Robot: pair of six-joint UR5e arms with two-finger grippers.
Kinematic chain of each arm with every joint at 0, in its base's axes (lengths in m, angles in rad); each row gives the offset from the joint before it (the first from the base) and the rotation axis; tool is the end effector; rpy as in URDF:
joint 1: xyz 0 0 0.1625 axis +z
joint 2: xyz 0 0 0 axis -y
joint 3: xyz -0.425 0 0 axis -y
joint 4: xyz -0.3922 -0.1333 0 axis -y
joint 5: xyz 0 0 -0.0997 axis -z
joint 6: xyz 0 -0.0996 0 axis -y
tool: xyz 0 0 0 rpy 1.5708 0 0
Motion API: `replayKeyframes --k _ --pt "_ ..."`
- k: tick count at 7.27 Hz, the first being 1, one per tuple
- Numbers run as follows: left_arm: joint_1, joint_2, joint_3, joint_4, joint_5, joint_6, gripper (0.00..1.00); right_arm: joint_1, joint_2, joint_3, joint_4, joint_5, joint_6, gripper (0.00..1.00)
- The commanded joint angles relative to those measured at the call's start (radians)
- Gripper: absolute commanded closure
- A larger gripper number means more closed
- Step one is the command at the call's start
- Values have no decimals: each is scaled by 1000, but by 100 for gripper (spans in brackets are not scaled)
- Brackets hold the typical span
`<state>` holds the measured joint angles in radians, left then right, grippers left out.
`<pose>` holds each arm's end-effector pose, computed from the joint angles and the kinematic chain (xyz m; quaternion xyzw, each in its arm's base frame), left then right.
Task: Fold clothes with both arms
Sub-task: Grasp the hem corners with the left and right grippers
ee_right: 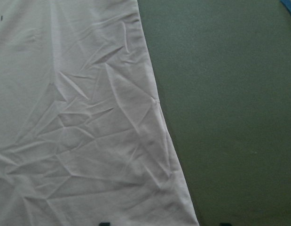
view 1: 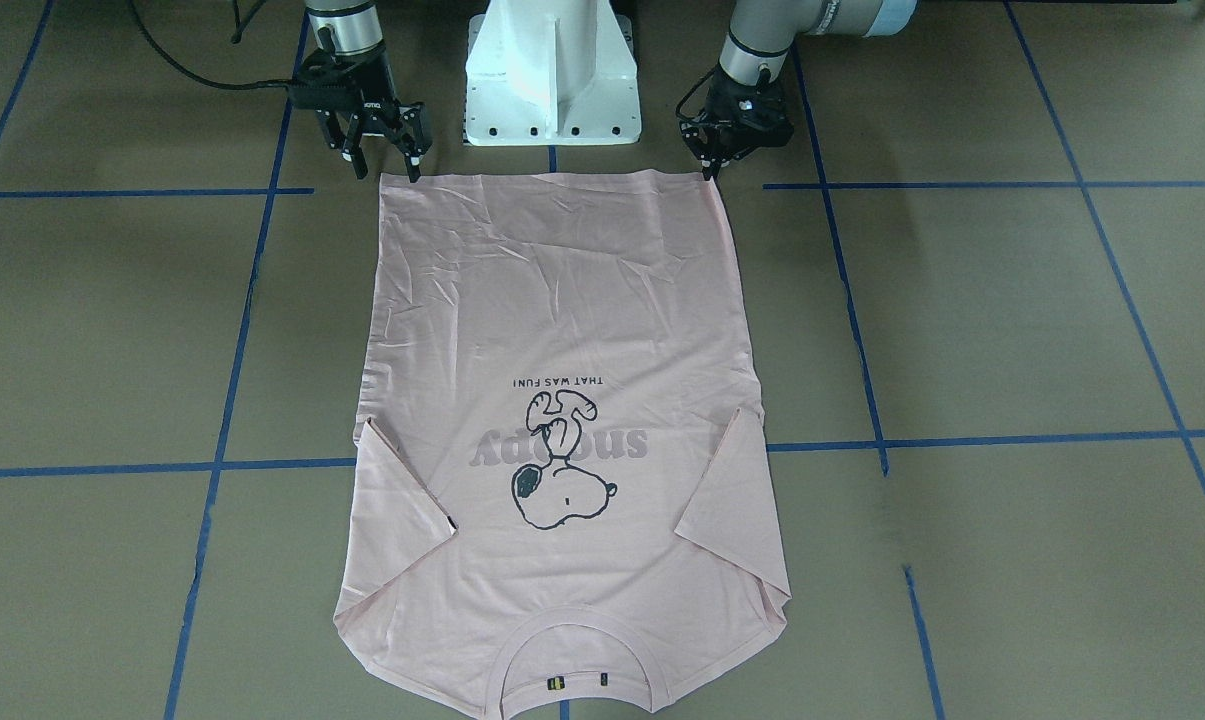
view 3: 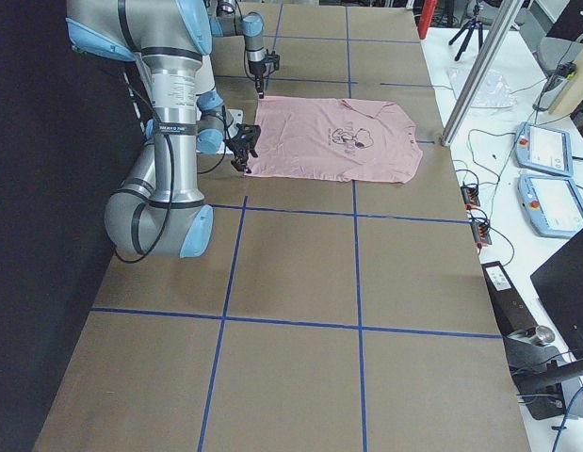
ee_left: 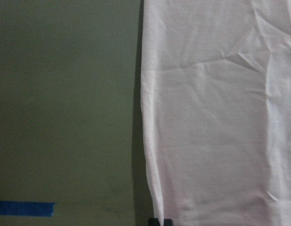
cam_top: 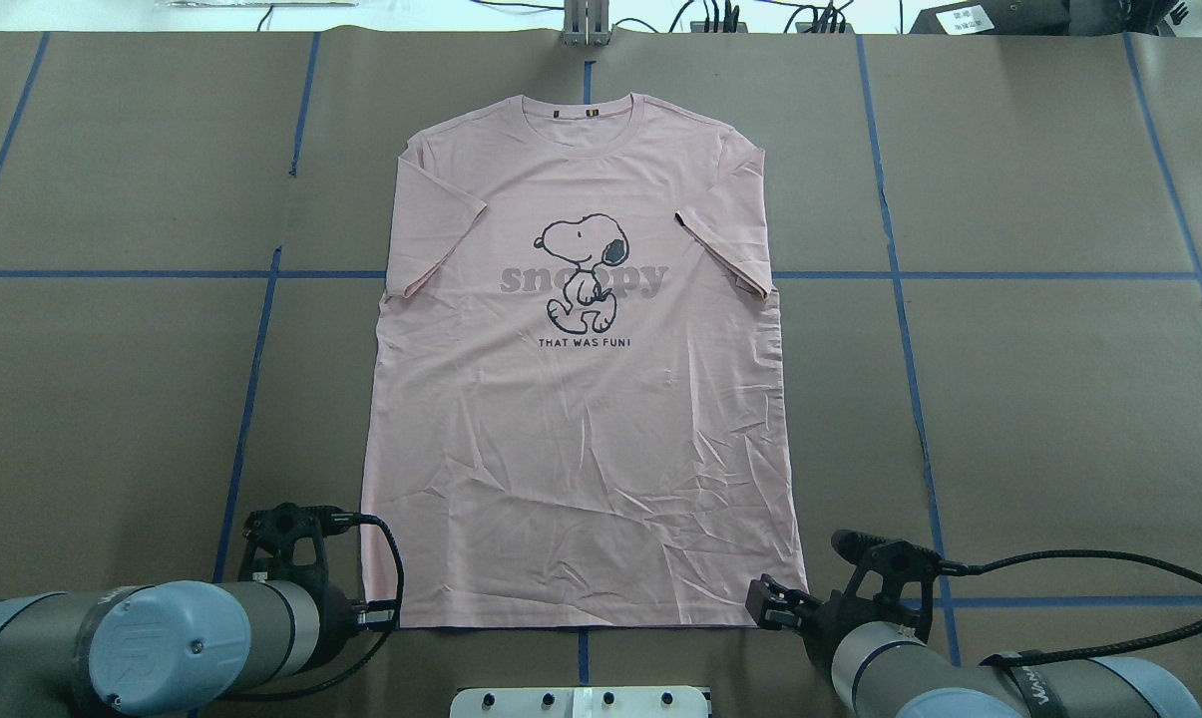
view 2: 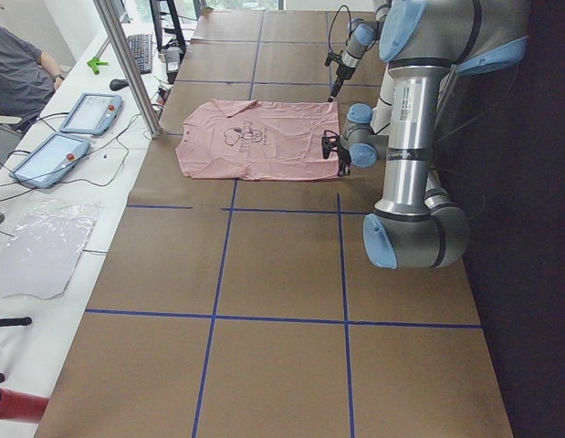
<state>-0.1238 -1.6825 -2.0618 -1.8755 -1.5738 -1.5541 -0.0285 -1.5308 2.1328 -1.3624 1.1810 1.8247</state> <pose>0.4900 -0.1950 0.3453 0.0294 0.4373 -0.0475 0.8976 -0.4804 -0.1575 0.3563 0.1218 -0.4079 0.1773 0.8873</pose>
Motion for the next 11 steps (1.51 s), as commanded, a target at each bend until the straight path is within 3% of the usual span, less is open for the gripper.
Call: replayKeyframes --k 1,3,5,9,11 --pt "1 -5 -1 -1 0 0 100 -11 0 -24 0 -14 1 24" --pt "1 -3 -1 -1 0 0 100 -11 1 -30 0 -14 1 31" --pt "1 -3 -1 -1 0 0 100 -17 4 -31 0 -15 60 45" --pt "1 -3 -3 -1 0 0 100 -27 0 -31 -1 -15 62 45" --pt "1 -5 -6 -1 0 0 100 -27 0 -31 -1 -17 64 52"
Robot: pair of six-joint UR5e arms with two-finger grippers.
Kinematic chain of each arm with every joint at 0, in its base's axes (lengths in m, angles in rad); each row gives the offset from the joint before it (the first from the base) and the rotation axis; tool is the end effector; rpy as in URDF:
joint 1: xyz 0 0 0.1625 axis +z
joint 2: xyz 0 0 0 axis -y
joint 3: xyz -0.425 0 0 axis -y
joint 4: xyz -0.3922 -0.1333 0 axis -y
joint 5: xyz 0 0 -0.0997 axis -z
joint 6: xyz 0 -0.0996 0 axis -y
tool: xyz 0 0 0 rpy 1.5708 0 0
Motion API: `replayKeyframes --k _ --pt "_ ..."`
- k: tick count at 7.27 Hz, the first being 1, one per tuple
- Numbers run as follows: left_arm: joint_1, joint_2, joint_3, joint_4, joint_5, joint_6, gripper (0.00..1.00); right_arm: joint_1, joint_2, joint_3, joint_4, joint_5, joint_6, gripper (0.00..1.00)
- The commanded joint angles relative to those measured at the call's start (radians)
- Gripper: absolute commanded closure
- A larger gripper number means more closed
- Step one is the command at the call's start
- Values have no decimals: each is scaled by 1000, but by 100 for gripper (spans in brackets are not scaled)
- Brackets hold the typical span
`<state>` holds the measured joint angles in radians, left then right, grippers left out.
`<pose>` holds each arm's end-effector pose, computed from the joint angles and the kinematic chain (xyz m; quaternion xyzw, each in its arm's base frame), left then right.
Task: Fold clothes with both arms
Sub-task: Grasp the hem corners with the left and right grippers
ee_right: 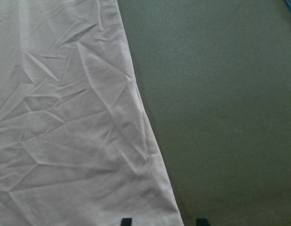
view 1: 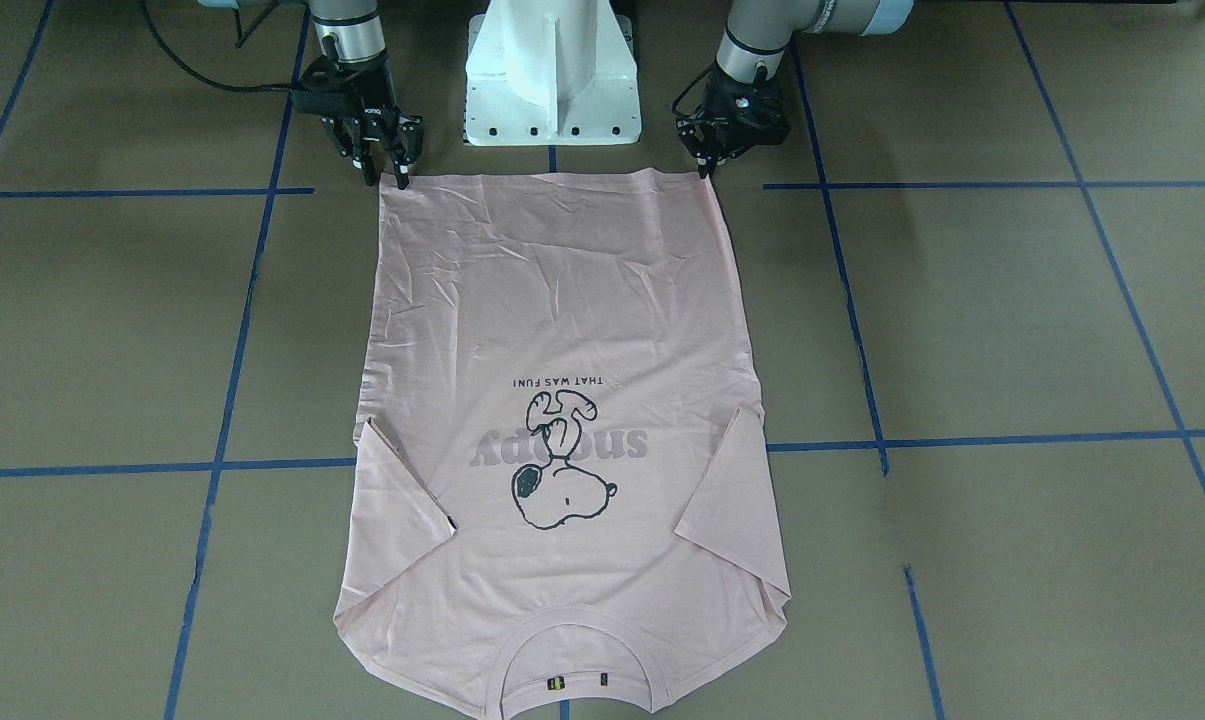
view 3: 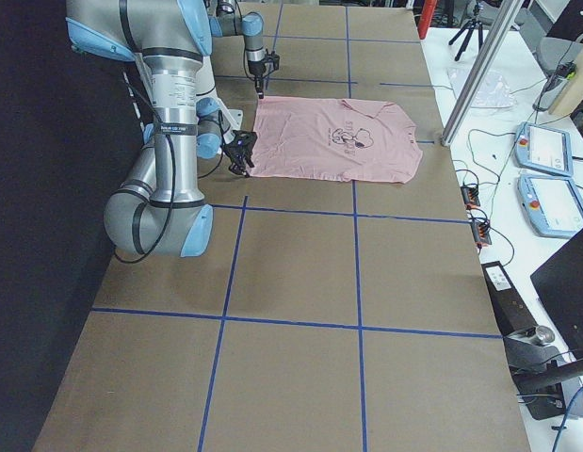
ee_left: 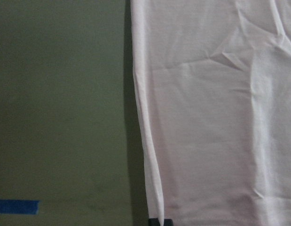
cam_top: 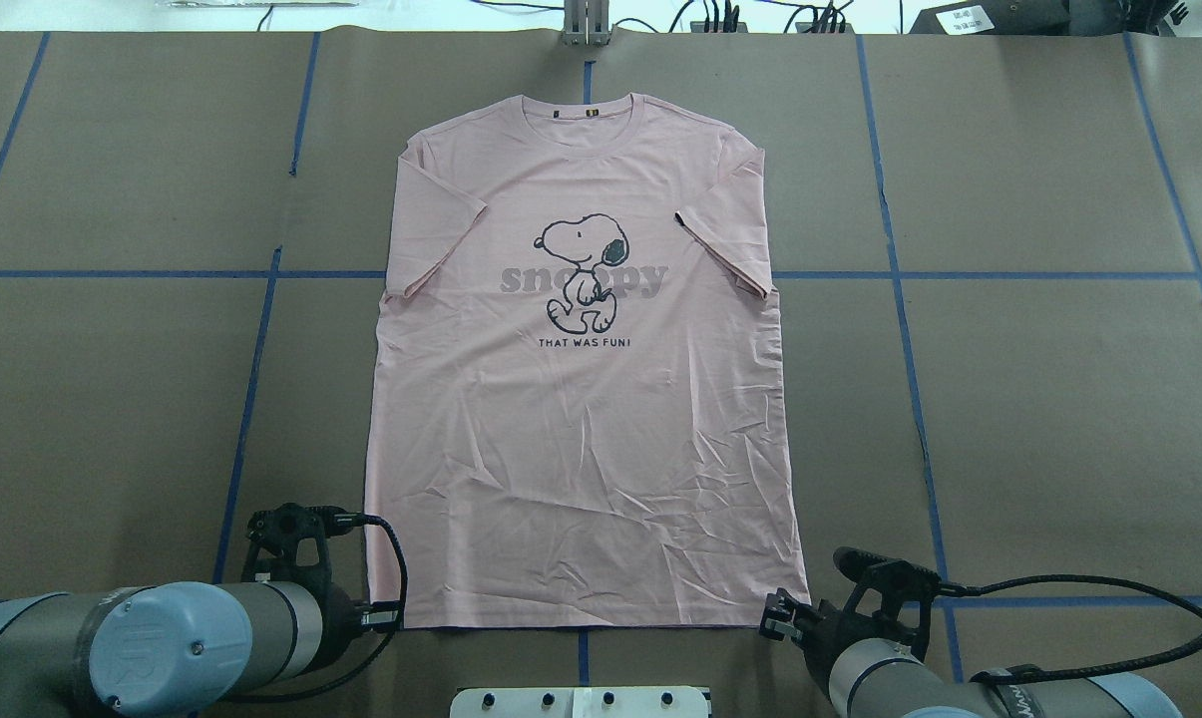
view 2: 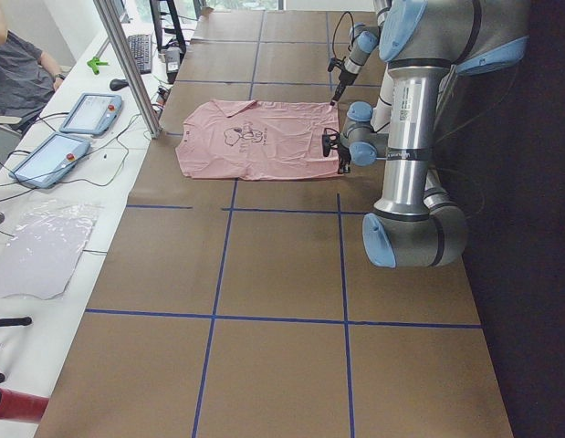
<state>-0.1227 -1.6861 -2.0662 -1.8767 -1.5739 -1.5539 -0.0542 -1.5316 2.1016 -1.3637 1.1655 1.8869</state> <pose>0.4898 -0.1944 0.3413 0.0295 0.4414 -0.0467 0.8956 -0.4908 -0.1462 0.3709 0.1148 -0.3990 0.1940 0.8888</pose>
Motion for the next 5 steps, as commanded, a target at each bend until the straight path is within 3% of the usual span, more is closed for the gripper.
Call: replayKeyframes --k 1,2,3,5 --pt "0 0 -2 1 0 0 100 -1 -1 -3 0 -1 9 62" --pt "0 0 -2 1 0 0 100 -3 2 -3 0 -12 15 75" --pt "0 0 -3 1 0 0 100 -3 4 -3 0 -13 17 97" --pt "0 -1 -3 1 0 0 100 -1 7 0 0 -26 17 100"
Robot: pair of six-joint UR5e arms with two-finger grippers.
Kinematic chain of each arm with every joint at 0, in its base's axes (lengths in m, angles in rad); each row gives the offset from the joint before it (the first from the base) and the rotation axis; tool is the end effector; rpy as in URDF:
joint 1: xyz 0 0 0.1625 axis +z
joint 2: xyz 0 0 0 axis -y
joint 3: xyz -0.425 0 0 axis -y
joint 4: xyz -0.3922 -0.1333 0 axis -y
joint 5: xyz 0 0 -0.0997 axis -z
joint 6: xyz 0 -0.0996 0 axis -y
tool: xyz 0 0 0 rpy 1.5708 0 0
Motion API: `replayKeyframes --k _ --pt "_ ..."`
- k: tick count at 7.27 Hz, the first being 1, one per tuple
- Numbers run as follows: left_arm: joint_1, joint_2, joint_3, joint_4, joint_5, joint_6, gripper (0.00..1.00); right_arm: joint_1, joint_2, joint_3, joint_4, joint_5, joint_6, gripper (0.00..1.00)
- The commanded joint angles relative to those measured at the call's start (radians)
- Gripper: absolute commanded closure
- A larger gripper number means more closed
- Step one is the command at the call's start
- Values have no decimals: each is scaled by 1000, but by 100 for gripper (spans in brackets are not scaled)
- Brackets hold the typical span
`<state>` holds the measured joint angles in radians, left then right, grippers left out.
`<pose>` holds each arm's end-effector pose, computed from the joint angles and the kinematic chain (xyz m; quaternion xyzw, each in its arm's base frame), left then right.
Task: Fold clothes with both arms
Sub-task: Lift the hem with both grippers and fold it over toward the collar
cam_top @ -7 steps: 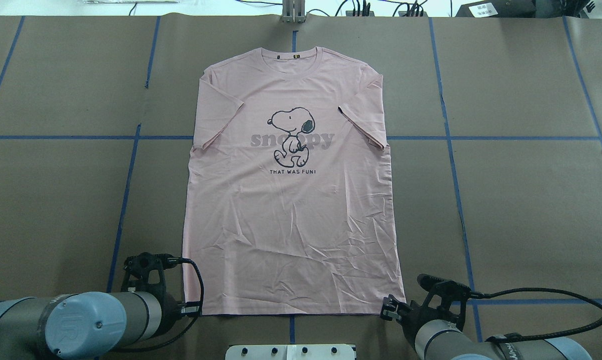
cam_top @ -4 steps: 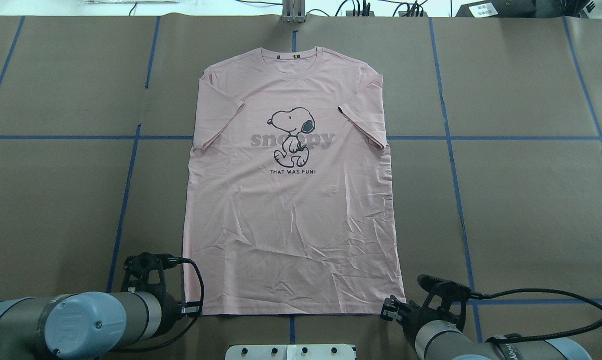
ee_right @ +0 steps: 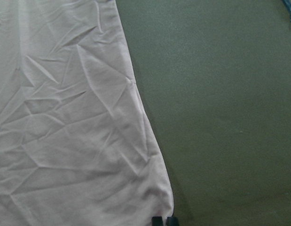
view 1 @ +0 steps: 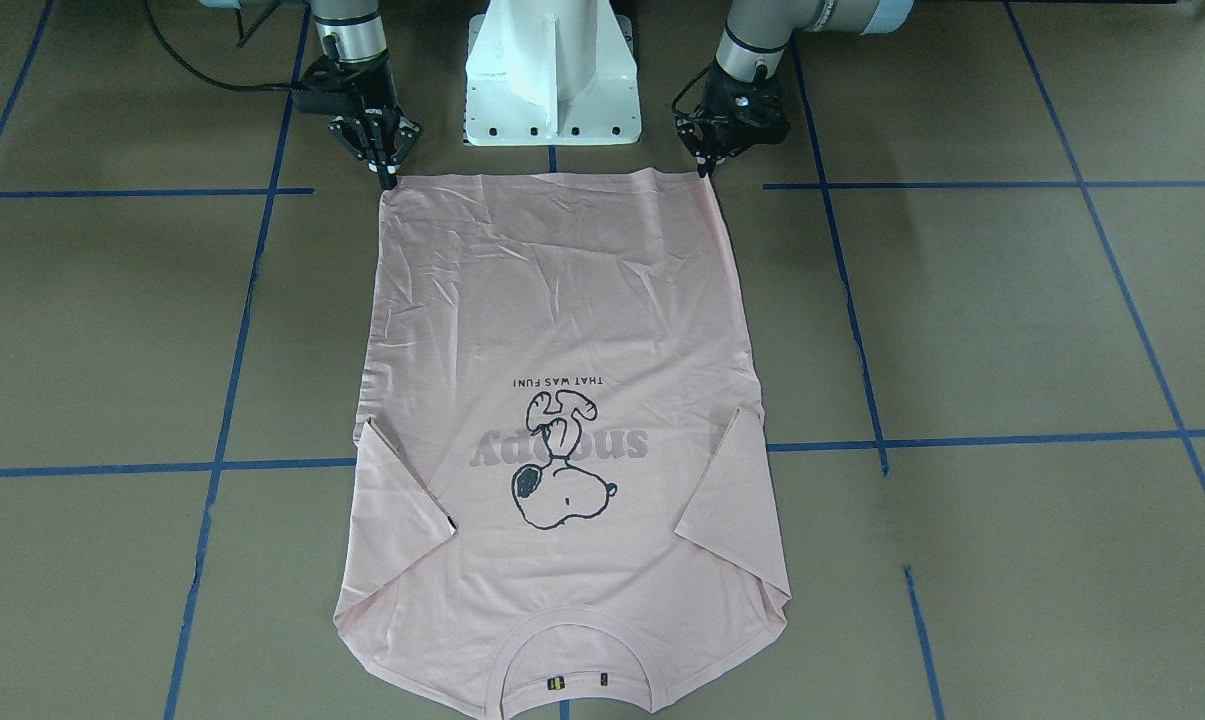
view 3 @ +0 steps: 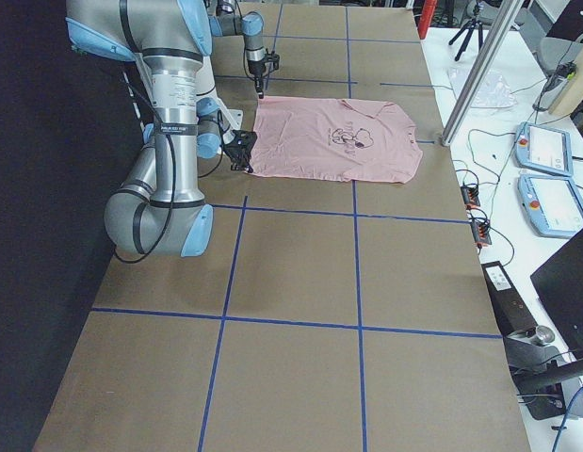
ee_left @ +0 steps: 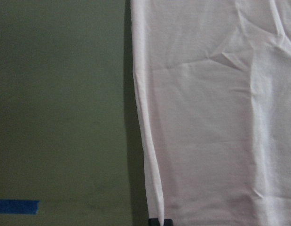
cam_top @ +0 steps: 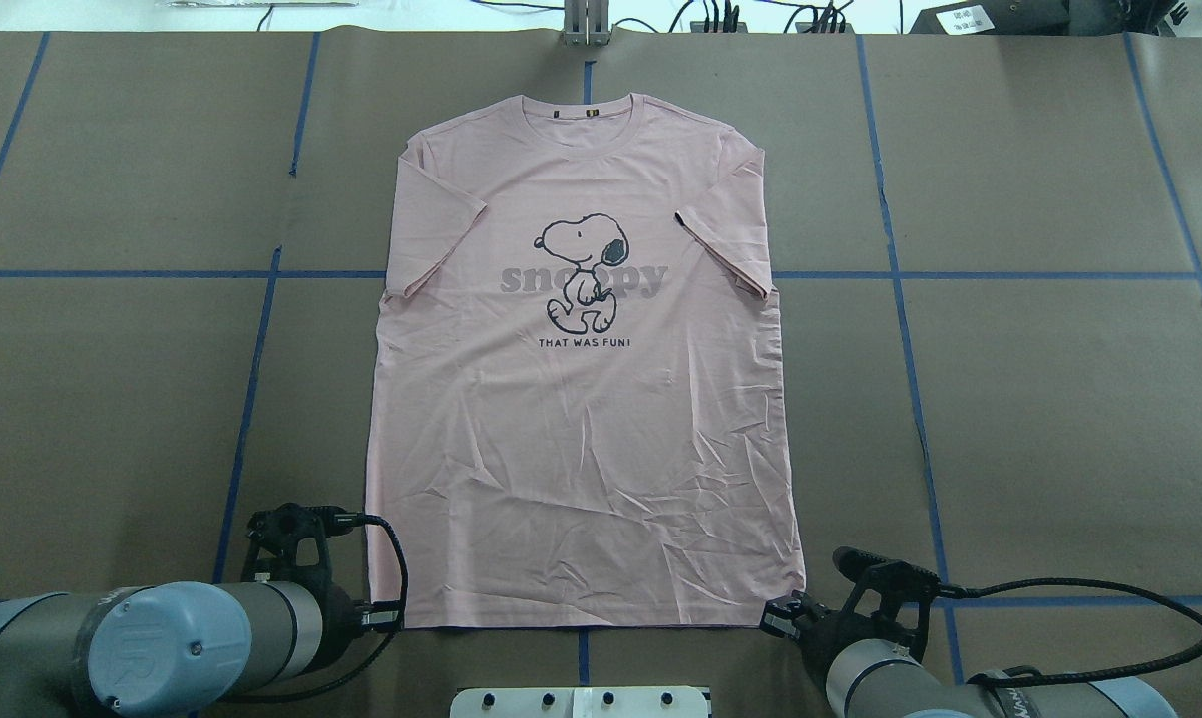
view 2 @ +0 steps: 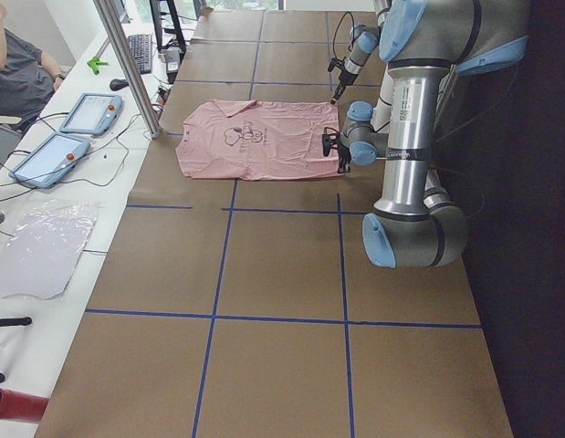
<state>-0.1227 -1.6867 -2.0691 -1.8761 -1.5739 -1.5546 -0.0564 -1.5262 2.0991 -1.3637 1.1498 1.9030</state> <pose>0.4892 -0.1943 0.3397 0.0294 0.4428 -0.0470 0.8949 -0.4924 -0.1465 0.3690 0.1178 -0.4021 0.2030 0.8850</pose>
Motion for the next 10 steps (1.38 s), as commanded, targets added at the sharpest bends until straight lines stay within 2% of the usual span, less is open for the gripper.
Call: replayKeyframes --k 1,2,3,4,5,6,7,8,9,10 --pt "0 -4 -2 0 0 1 100 -2 0 2 0 -24 -2 100" --pt "-2 -7 -23 6 -2 1 100 -2 -2 13 -2 -30 -7 100" --pt "-5 -5 -67 12 -29 2 100 4 -11 63 -6 -24 -18 100" --pt "-20 -2 -118 24 -70 31 100 3 -38 191 -114 -7 -31 100" --pt "-20 -8 -220 138 -77 56 100 1 -29 370 -308 54 -33 100" --pt "-23 -45 -362 340 -157 73 100 0 -7 548 -477 103 -33 100" --pt "-79 -162 -487 550 -223 96 100 36 83 635 -637 184 -33 100" --pt "-169 -308 -514 701 -277 103 100 91 198 637 -732 264 -45 100" --pt "-205 -341 -511 725 -299 147 100 130 254 630 -799 271 -118 100" --pt "-213 -340 -481 726 -296 231 100 162 288 607 -804 272 -181 100"
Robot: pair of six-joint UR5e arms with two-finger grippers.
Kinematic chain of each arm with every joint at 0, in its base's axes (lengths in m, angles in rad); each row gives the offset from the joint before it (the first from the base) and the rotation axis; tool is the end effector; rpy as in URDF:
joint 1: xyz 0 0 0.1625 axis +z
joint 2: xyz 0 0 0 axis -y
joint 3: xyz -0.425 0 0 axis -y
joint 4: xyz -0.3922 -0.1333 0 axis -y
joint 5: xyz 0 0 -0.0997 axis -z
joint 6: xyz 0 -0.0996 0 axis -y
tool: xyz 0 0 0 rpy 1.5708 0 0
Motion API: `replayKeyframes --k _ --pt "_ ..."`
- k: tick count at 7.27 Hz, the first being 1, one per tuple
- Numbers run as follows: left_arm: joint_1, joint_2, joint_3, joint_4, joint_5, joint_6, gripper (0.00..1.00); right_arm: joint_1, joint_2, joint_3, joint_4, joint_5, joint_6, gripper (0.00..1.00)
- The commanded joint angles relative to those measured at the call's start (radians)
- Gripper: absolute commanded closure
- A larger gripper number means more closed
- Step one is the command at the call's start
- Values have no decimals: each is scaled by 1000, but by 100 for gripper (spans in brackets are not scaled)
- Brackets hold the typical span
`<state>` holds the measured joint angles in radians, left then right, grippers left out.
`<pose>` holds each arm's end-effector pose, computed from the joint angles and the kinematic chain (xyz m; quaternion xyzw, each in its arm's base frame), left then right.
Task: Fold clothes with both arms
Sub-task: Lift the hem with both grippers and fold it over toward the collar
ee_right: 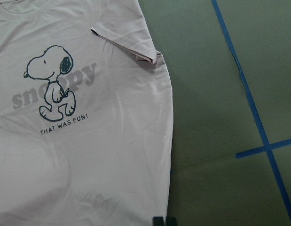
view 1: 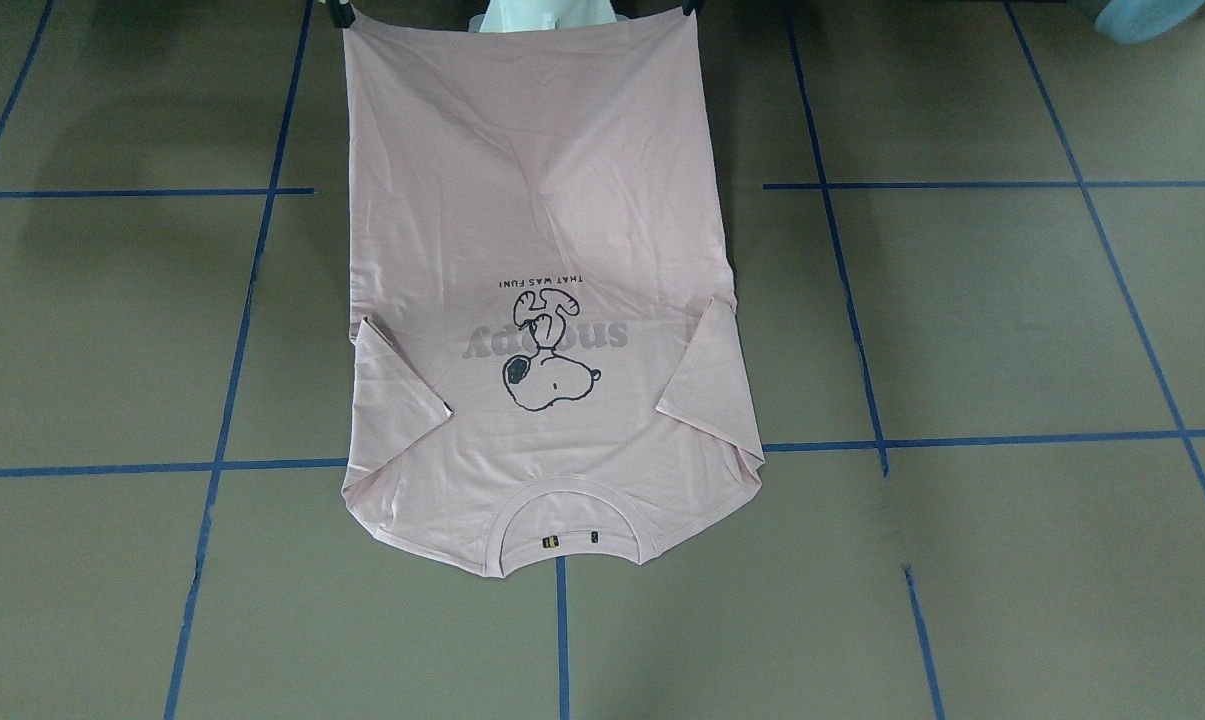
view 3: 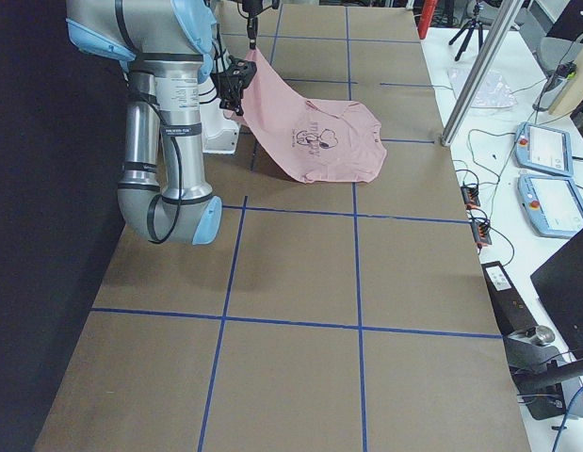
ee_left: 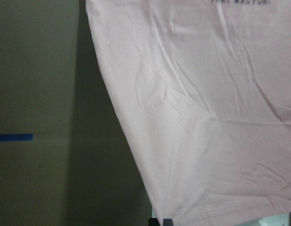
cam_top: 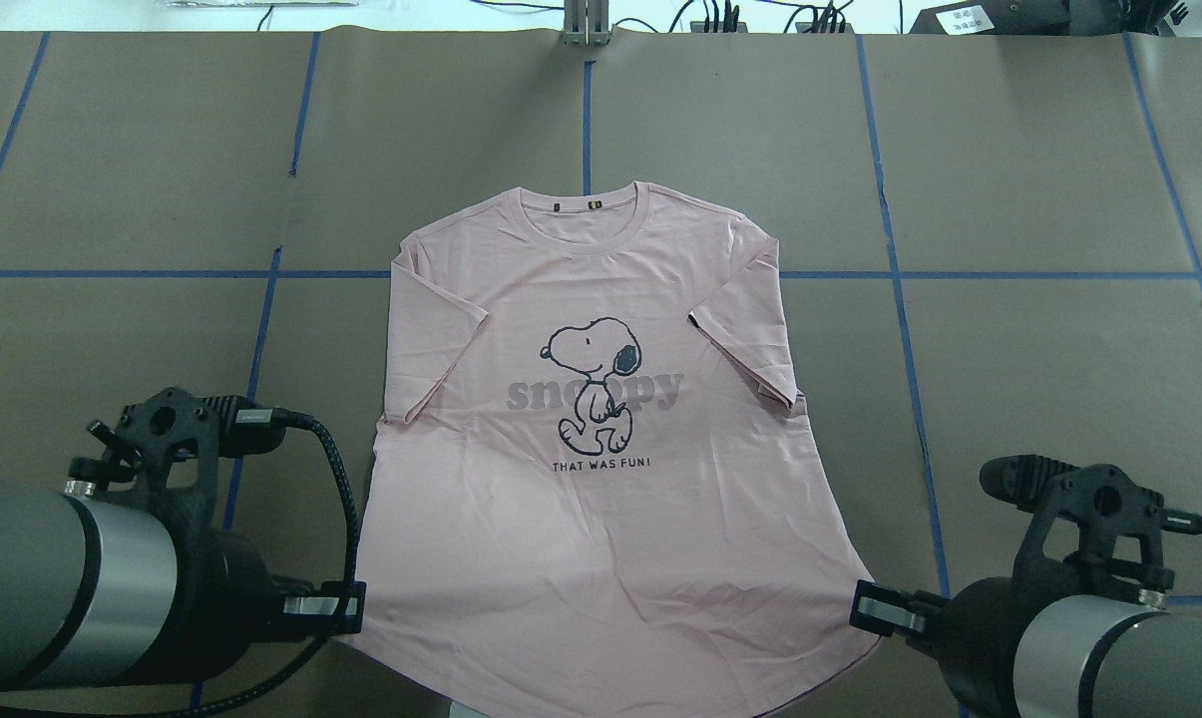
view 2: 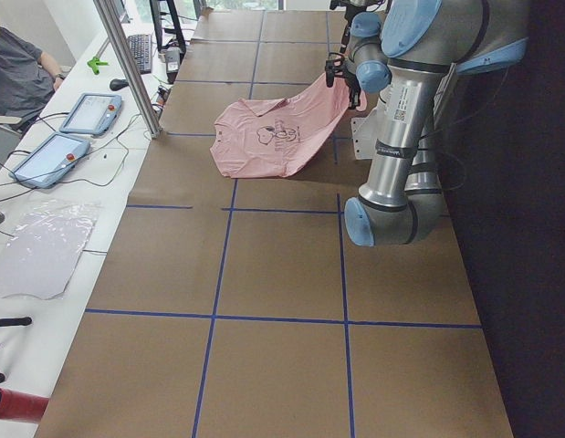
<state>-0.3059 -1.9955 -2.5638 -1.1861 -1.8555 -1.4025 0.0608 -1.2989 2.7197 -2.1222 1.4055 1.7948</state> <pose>0.3193 -0.2113 0.1255 -0.0051 0.5041 0.0107 0.8635 -0.3025 -0.1684 0.1713 0.0404 -0.4244 0.1627 0.8898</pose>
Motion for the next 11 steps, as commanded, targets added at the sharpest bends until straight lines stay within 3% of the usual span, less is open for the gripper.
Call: replayKeyframes --k 1,3,6,9,11 --pt "-77 -40 92 31 -8 142 100 106 99 -62 -47 20 -139 100" --pt "-212 -57 204 23 -13 276 100 286 183 -244 -29 44 -265 100" --pt "-327 -86 403 -102 -11 353 100 472 217 -560 242 116 -362 100" --pt "-407 -115 593 -249 12 411 100 556 243 -756 390 118 -420 100" --pt "-453 -153 785 -379 33 451 100 605 330 -962 461 121 -451 100"
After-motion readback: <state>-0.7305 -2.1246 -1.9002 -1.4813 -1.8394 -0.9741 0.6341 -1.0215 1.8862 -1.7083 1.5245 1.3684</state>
